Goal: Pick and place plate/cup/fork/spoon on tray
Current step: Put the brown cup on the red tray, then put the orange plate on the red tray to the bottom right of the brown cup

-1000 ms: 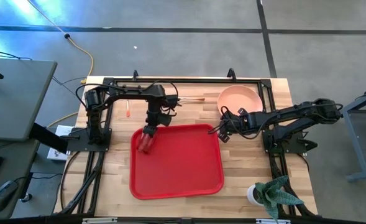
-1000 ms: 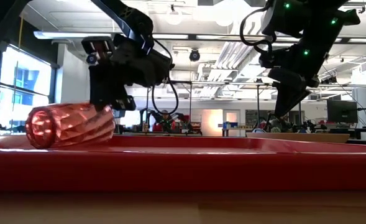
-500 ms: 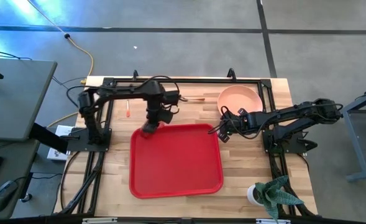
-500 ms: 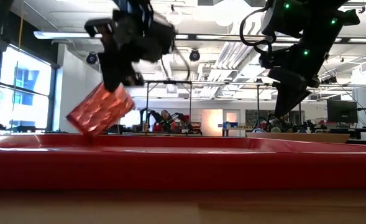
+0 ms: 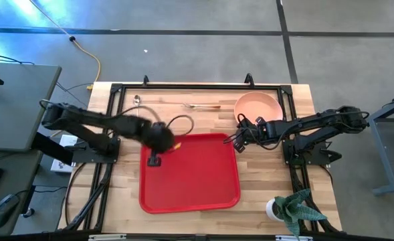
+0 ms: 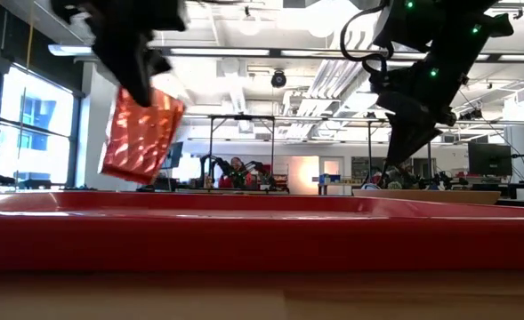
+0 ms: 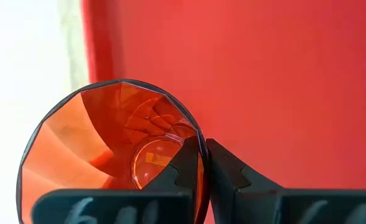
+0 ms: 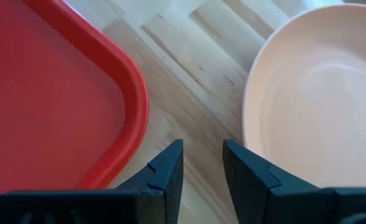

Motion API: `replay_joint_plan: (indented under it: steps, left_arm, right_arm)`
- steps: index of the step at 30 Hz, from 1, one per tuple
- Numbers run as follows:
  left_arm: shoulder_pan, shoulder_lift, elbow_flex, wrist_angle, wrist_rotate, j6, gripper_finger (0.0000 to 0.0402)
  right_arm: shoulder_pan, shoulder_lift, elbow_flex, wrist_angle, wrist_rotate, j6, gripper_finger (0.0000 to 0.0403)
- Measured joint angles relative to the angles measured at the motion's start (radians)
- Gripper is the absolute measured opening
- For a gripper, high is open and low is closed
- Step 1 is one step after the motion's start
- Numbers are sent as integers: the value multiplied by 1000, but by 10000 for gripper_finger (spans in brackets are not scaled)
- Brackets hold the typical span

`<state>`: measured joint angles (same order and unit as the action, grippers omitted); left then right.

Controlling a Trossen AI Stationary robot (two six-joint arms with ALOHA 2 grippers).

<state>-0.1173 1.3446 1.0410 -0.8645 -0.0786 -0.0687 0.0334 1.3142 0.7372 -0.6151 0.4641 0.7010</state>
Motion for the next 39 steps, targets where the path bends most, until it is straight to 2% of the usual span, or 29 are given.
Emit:
replay_joint_plan:
  steps: [2,5,13,26,33,36,39]
  left_arm:
    - [-49,-27,-52,35,-74,-68,8]
    - [-89,-35,-99,73,-118,-140,9]
    - [-100,-23,-209,324,-77,-248,31]
    - [-98,-51,-217,313,-39,-325,94]
    - [-62,-147,-217,317,-57,-323,158]
    - [-35,-203,-200,314,-136,-319,181]
    - [3,-245,-167,319,-217,-297,193]
  right_arm:
    - [0,0,0,19,4,-1,106]
    - [0,0,0,60,5,-7,106]
    - [0,0,0,208,60,21,106]
    - [0,0,0,231,52,17,106]
    - [0,-1,0,164,72,84,106]
    - [-1,-8,0,111,92,103,106]
    - [-11,-42,2,-20,121,152,106]
